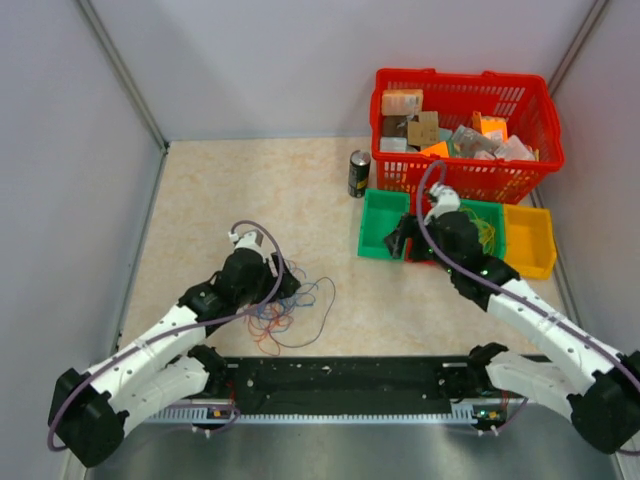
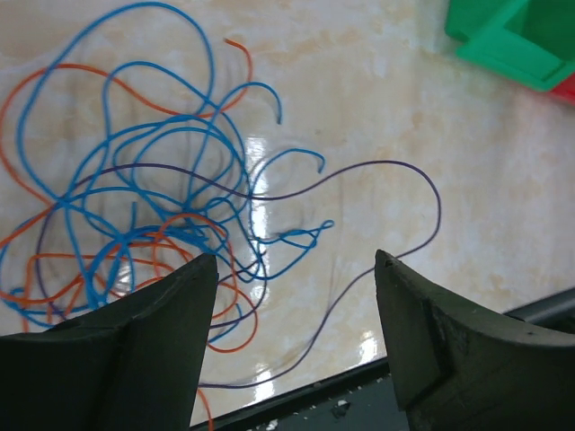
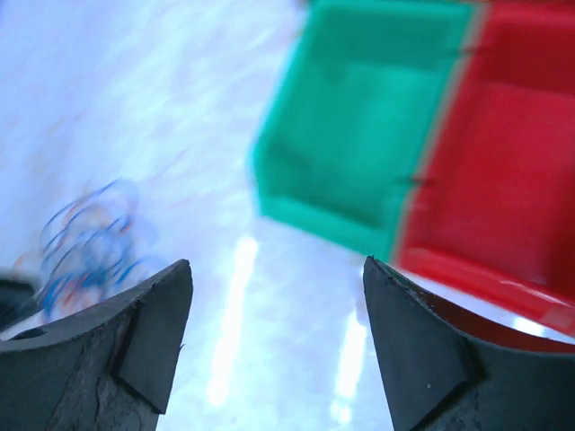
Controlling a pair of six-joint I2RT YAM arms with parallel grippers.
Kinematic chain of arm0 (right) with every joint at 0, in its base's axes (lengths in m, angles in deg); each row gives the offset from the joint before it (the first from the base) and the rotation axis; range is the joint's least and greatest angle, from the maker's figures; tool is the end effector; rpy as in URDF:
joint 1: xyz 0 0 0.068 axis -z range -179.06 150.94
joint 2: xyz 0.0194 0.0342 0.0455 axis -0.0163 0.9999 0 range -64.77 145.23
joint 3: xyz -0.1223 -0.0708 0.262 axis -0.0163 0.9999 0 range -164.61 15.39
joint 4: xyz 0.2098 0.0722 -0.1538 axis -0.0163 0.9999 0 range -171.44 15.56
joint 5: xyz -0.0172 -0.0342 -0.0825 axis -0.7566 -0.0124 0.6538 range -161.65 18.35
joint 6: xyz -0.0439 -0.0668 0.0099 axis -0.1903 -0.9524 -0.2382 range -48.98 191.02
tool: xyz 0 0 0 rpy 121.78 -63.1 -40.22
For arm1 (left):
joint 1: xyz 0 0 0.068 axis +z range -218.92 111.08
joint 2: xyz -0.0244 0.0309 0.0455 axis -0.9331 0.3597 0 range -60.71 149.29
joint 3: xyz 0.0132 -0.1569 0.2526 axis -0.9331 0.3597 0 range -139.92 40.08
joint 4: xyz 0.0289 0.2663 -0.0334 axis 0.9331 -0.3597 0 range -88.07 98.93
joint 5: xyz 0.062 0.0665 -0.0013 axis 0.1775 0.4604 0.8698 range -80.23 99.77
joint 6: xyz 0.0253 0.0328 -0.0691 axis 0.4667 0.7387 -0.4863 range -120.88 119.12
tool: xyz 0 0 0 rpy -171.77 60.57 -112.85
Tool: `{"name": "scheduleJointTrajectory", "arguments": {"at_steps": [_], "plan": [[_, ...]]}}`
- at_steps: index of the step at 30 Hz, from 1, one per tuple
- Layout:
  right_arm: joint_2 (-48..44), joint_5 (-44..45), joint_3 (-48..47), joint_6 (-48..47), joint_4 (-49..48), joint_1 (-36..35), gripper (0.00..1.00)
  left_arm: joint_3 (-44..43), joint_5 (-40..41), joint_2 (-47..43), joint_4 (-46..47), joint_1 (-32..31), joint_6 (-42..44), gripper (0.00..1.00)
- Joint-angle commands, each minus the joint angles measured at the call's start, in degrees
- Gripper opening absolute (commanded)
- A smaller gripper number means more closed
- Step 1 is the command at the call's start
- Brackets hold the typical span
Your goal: Untangle the cables
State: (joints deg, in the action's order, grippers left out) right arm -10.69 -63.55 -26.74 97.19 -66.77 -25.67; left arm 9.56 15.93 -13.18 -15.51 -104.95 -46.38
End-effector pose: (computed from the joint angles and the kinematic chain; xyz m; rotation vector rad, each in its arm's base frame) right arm 0.2180 0.0981 0.2901 0.0821 2.0566 0.4336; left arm 0.1600 -0.1071 0.2153 -0.2525 2.3533 -0.6002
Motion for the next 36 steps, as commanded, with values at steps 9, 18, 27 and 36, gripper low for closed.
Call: {"name": "scheduleJointTrajectory", "arguments": {"at_steps": [9,18,27,36], "plan": [[22.53,-25.93,10.40,9.59,-36.11,-21.20,0.75,-2.09,-13.01,18.73,7.39,-0.27,3.92,0.80],[37.05,-28.40,7.15,12.85,-45.96,-21.82,0.48,1.08,-9.76,17.52,9.68,-0.36,2.34,0.39],[27.16,-9.47,9.16,11.80,-33.35,-21.82,0.00,-6.11,11.13,6.81,-5.93,-0.27,1.47,0.00],[-8.52,25.36,17.78,17.59,3.04,-19.01,0.00,-12.63,46.03,-22.19,-13.80,0.00,1.19,0.00]]}}
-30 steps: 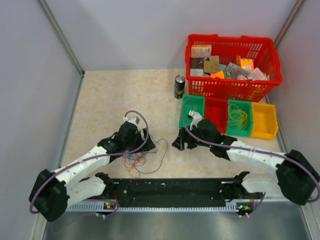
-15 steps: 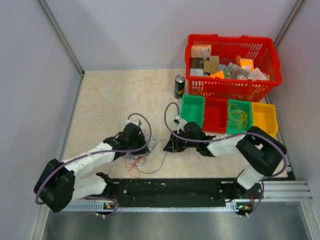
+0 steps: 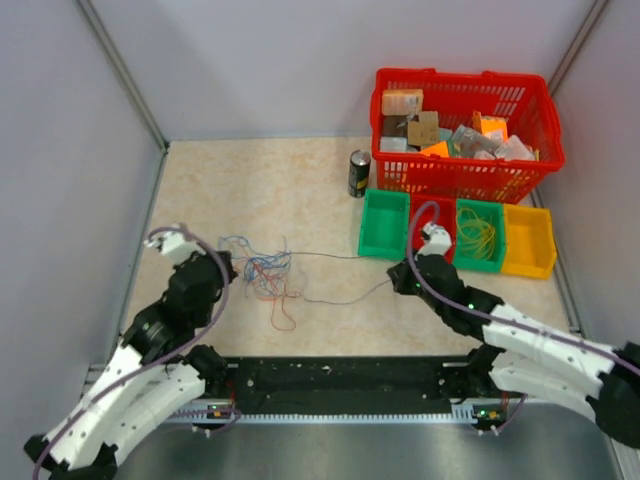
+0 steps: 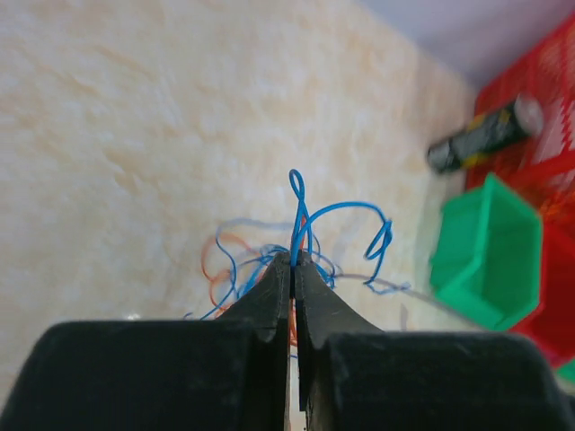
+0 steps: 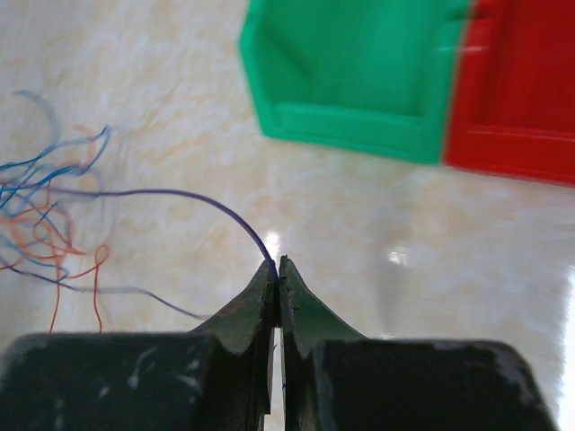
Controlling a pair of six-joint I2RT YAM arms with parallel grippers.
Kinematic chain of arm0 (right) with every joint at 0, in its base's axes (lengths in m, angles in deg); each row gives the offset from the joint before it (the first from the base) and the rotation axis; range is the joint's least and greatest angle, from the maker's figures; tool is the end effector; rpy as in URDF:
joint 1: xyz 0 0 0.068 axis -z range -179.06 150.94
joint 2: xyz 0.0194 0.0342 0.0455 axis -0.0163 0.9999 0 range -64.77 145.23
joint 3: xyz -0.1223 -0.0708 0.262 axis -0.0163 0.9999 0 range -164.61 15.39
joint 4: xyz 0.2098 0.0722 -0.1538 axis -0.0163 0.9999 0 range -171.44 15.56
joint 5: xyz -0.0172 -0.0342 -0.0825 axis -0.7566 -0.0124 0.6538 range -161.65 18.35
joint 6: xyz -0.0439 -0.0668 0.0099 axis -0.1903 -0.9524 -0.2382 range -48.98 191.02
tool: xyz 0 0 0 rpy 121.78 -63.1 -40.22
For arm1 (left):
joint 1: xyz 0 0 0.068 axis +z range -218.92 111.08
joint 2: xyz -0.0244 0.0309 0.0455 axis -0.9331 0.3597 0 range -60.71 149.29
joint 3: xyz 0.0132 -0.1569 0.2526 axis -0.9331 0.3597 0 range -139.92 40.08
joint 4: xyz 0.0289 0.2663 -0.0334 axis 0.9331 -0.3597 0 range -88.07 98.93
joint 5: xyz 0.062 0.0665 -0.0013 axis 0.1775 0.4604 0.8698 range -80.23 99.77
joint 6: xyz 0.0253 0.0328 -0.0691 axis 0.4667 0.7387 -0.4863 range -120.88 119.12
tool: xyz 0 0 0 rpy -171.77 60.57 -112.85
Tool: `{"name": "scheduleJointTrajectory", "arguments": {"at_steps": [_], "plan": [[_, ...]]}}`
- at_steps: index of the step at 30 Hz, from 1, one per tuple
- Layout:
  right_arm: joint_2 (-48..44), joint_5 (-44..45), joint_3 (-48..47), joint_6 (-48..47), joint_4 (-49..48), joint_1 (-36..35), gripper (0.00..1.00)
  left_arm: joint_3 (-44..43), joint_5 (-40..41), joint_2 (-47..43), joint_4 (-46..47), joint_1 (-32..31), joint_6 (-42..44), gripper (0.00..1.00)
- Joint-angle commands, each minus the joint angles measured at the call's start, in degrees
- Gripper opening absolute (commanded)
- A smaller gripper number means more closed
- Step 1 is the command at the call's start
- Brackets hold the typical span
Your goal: Untangle the cables
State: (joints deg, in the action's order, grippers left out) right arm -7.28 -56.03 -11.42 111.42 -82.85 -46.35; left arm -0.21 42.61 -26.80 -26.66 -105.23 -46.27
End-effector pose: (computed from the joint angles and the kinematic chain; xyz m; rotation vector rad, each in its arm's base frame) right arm 0.1742 0.1610 0.2107 0.0428 2.1273 0.6507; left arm 0.1361 -0.0532 0.2982 -0.4974 1.9450 -0.3179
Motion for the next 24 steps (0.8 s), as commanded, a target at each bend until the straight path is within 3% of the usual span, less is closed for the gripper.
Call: {"name": "scheduleJointTrajectory", "arguments": {"at_steps": [1,7,10,13,15,19,24], "plan": [[-16.58,19.00,2.64,3.45,22.64,2.37,0.00,-3.38,22.24,-11.03,-1.86,0.19,2.66,0.00],[-35.68,24.90,-1.22,-1.18,34.19,4.48,0.00,-7.16,32.63,-15.98,2.89,0.19,12.33,0.00],[-36.40,23.93,-5.17,-6.46,34.28,4.48,0.00,-7.78,31.59,-15.02,4.13,0.19,15.41,0.00],[-35.87,22.63,-7.90,-9.20,34.63,4.57,0.00,-7.43,29.05,-13.52,1.68,0.19,12.88,0.00],[-34.74,15.71,-8.78,-12.52,31.40,4.48,0.00,-6.38,25.98,-12.47,1.14,0.11,10.77,0.00],[-28.16,-6.95,-11.24,-16.85,24.63,4.48,0.00,-3.13,17.63,-9.05,2.81,0.19,8.13,0.00],[-23.49,-17.44,-15.81,-17.37,19.08,4.40,0.00,-0.67,7.35,-0.62,3.69,0.19,4.26,0.00]]}}
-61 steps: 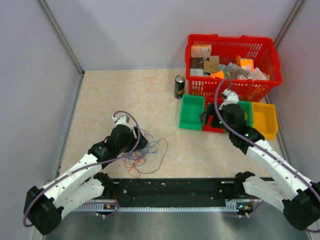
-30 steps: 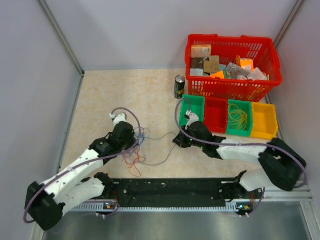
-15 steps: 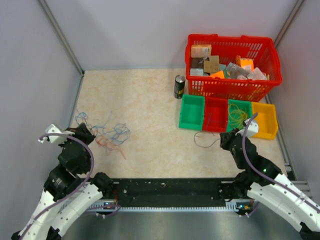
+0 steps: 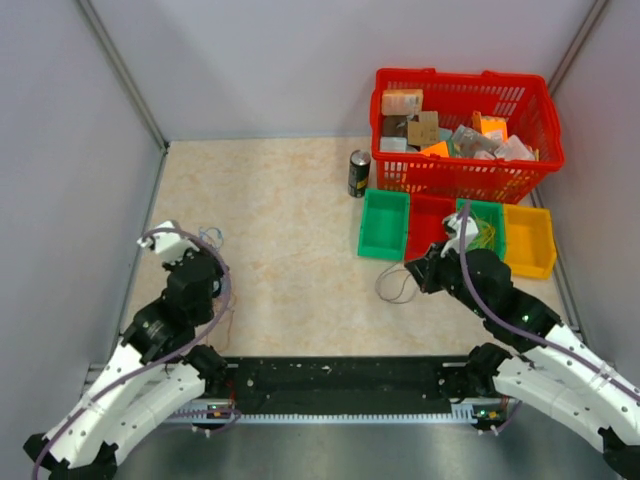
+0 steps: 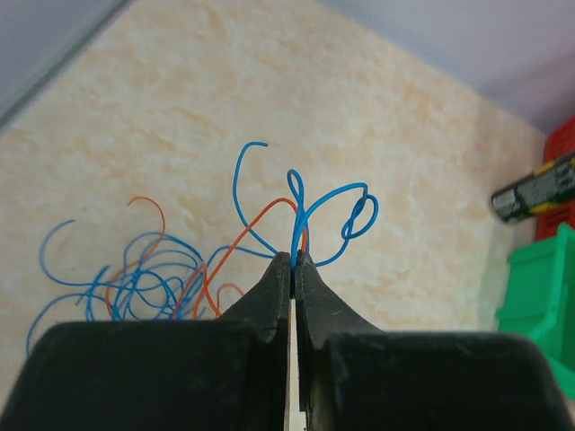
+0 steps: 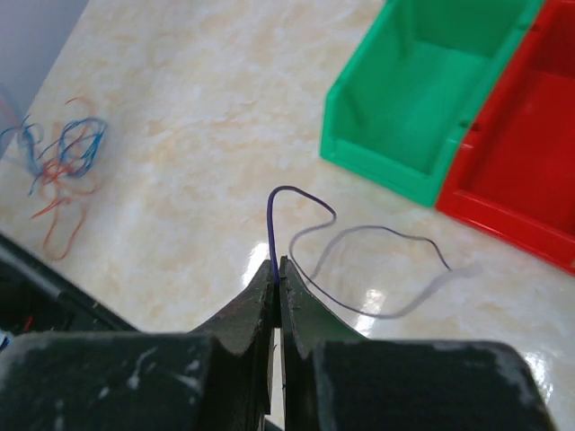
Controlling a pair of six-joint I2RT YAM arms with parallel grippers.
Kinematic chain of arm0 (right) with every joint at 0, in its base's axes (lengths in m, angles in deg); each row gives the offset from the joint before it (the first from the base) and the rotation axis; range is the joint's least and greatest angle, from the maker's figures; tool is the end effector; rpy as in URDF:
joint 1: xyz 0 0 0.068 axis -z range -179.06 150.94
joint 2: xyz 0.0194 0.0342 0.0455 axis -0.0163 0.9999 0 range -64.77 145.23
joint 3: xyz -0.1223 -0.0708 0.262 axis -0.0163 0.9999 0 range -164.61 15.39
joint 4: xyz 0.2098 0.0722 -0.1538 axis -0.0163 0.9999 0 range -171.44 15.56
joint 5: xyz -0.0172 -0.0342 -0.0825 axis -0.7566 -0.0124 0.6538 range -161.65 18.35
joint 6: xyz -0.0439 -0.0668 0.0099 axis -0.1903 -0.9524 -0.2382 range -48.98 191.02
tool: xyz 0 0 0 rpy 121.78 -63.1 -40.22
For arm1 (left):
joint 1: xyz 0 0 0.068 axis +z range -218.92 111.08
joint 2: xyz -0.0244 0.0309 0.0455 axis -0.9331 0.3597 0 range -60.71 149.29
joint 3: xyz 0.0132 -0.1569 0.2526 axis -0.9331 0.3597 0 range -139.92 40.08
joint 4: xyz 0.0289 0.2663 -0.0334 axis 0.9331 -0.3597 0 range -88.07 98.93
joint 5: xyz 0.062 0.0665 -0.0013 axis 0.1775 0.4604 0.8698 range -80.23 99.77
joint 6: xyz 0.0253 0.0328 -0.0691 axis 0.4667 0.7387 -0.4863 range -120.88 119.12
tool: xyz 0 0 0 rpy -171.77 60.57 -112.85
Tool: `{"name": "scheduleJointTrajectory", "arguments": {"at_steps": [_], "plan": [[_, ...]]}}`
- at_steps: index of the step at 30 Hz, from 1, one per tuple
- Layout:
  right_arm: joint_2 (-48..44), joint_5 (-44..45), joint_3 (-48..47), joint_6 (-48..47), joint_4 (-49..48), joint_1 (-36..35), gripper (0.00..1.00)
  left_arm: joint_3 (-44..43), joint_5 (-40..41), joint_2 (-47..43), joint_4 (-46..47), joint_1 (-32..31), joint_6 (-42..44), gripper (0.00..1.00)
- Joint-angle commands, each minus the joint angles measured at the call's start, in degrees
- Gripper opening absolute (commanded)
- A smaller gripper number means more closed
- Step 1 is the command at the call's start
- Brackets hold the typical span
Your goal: Untangle the cables
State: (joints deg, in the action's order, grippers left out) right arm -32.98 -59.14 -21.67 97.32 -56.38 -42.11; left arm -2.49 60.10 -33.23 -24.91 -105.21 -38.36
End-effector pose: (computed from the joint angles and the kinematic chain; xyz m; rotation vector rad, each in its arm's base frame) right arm 0.1235 0.0946 0.3011 -0.1352 1.9502 0.6035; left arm 0.1164 -0.0189 0.3331 -0.5849 1.6796 -0.0915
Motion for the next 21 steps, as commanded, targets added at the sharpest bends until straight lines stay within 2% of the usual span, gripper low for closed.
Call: {"name": "scheduleJointTrajectory", "arguments": {"at_steps": [1,4,6,11,16,21], "plan": [[2.83,-15.14,-6.79,-3.63,-7.57,0.16,0.00,2.13,-11.90,7.39,1.77,0.08,-4.27,0.00],[4.86,-15.77,-9.78,-3.98,-7.48,0.16,0.00,3.27,-14.55,10.65,0.98,0.17,-6.38,0.00],[5.91,-12.62,-11.01,-4.07,-7.31,0.16,0.00,4.07,-15.78,11.45,1.06,0.17,-6.82,0.00],[9.69,2.14,-19.35,-6.52,-2.74,0.16,0.00,6.53,-19.38,10.84,3.26,0.17,-7.52,0.00],[14.43,11.73,-27.53,-11.70,-2.73,0.51,0.00,7.59,-22.37,10.57,4.23,0.17,-8.49,0.00],[19.53,11.93,-28.52,-15.84,-7.64,7.43,0.00,7.76,-24.22,10.05,3.96,0.17,-8.32,0.00]]}}
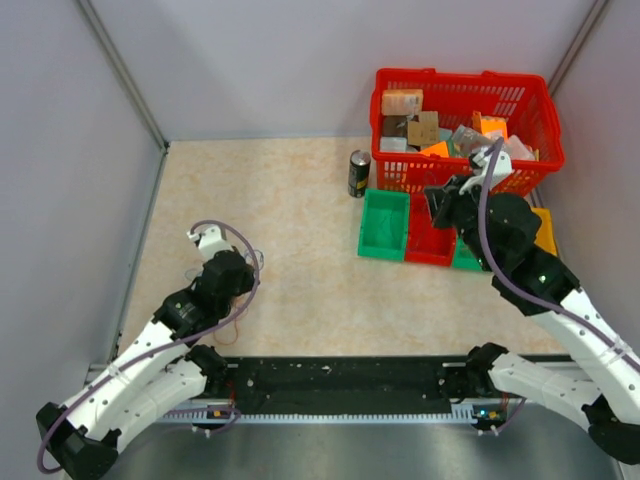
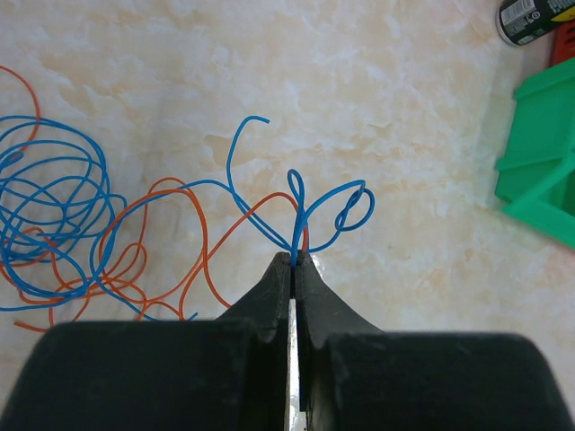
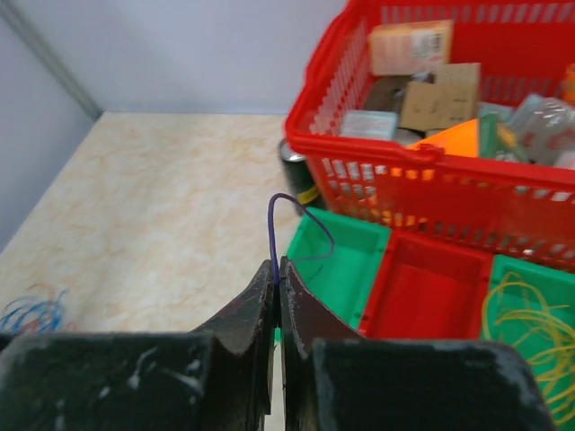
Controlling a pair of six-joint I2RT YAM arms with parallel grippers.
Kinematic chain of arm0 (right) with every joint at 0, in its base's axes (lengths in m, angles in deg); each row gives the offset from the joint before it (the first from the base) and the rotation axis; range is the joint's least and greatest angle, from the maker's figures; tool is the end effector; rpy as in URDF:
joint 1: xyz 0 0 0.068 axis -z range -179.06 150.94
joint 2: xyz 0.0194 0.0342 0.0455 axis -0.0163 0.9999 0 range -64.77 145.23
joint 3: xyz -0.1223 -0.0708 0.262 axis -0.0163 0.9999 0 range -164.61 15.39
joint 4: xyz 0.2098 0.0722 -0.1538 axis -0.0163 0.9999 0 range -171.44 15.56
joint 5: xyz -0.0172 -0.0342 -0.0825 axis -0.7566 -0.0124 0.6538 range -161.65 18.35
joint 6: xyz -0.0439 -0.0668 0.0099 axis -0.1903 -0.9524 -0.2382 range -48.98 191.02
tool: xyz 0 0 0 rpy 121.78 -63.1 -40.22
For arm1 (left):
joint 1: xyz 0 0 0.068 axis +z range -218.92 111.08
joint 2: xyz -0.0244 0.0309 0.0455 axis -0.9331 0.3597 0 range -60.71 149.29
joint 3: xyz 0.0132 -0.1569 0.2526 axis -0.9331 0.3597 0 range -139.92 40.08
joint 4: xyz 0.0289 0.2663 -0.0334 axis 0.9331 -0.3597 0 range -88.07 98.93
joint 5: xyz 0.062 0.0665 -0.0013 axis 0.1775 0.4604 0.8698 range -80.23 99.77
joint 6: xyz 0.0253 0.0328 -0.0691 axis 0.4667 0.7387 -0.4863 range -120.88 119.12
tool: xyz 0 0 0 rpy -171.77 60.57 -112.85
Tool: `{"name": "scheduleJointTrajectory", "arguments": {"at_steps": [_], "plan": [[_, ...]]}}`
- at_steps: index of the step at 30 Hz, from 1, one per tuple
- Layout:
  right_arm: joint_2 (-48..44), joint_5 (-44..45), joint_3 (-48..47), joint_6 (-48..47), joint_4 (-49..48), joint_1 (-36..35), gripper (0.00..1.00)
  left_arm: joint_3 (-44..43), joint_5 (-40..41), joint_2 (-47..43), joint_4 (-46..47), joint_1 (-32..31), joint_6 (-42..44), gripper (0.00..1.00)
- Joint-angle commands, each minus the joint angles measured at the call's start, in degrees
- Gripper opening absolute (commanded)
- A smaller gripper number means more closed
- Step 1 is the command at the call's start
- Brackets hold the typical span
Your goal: Untangle the cables
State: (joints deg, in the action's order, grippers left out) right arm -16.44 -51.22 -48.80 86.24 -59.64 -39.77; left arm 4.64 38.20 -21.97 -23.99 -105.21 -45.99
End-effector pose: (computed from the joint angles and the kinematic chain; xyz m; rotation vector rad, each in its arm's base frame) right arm 0.1629 0.1080 0.4426 -0.1034 1.6836 0.4385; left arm 0.1489 -0.0682 0.2600 -0.4332 2.0868 -0.2929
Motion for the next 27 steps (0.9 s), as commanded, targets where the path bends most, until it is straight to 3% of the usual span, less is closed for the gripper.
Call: {"name": "scheduleJointTrajectory", "arguments": {"at_steps": [1,5,10,21,27], "plan": [[3.86,3.49,-1.12,-5.03,-5.97,7.11,0.00,0.81,-2.50,-1.56,2.87,0.17,-0.69,0.00],[7.81,4.17,-0.42,-5.99,-9.66,13.37,0.00,1.34,-3.20,-3.76,2.34,0.17,-0.78,0.00],[9.41,12.62,0.28,-8.98,-10.37,14.25,0.00,1.16,-2.41,-6.39,0.15,0.26,-0.60,0.00],[7.12,11.30,11.53,-3.63,-13.01,17.94,0.00,1.52,-3.73,-6.05,0.85,0.17,-1.13,0.00],[13.87,8.49,13.65,-2.75,-17.93,19.09,0.00,1.43,-4.52,-5.78,1.55,0.26,-1.04,0.00]]}}
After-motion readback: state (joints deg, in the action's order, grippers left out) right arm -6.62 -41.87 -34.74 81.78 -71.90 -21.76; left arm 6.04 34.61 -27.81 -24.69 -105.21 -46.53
